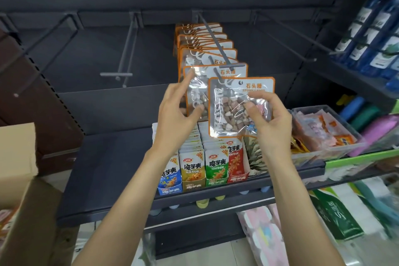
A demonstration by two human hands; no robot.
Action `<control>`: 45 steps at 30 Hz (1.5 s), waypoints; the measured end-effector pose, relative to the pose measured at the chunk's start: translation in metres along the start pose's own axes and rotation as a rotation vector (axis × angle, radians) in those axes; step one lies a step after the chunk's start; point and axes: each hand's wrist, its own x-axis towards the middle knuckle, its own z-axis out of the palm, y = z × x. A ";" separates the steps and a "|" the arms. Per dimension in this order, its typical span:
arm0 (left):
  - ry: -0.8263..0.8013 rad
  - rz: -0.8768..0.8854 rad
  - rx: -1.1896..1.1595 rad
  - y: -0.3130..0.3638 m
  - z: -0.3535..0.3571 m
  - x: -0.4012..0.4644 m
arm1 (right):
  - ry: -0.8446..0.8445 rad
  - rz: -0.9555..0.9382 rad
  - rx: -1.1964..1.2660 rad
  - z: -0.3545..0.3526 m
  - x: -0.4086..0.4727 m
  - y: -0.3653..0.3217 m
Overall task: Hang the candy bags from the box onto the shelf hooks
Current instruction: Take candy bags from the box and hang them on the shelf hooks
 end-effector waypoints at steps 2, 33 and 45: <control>0.033 -0.006 0.073 -0.007 0.005 0.012 | 0.021 -0.076 -0.090 -0.002 0.004 -0.001; 0.031 0.018 0.017 0.004 -0.007 0.000 | -0.064 -0.215 -0.294 0.034 0.025 0.006; 0.061 0.050 0.432 -0.002 0.000 0.043 | -0.009 -0.242 -0.904 0.056 0.042 0.009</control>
